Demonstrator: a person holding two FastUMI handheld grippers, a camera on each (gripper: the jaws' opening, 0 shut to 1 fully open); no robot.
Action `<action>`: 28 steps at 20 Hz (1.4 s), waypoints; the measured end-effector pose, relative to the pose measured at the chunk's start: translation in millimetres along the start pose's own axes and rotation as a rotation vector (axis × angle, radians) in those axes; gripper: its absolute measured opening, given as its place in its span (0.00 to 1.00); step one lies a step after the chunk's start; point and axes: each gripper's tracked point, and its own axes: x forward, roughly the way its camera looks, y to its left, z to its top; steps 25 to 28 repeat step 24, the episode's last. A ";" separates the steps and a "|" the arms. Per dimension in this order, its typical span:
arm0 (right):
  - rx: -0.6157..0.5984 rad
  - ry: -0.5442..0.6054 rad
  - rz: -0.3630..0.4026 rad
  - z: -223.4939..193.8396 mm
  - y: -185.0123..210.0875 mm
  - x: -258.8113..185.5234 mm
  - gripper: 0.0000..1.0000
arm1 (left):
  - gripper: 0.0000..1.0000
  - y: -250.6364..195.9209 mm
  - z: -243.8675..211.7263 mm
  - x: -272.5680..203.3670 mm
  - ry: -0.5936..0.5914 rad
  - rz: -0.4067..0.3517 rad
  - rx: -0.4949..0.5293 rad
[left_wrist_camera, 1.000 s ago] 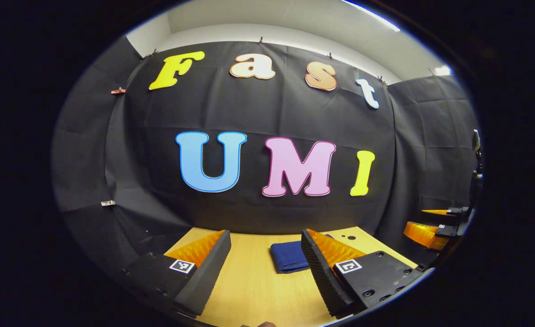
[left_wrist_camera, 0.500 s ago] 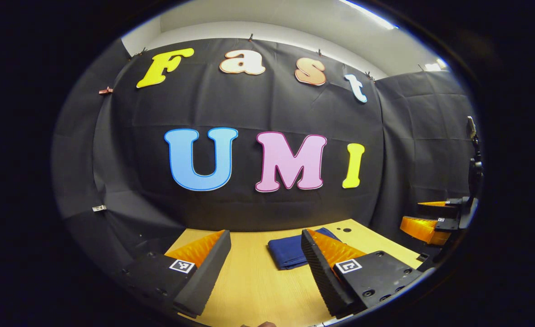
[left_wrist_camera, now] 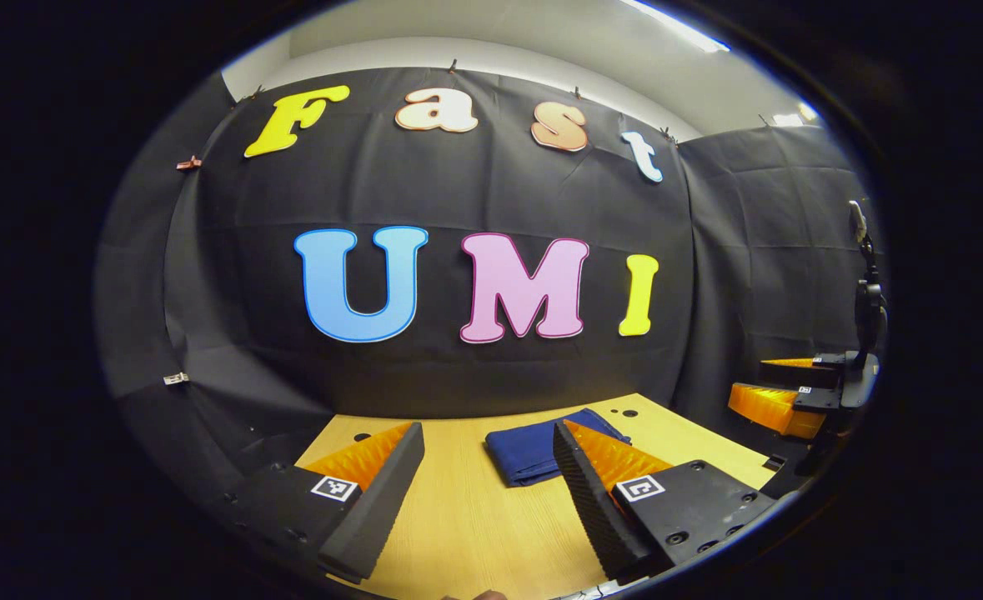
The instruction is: Grasp the waist and the cuffs of the jeans and fold them to make the two legs overlap; first hold the waist and fold one-third of the jeans toward the cuffs, then hold the cuffs and fold the remaining one-third in the same direction to finish folding.
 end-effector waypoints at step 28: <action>0.057 0.007 -0.100 -5.2 -26.6 -14.7 0.96 | 0.96 -9.1 -10.5 16.5 -0.005 -0.054 0.015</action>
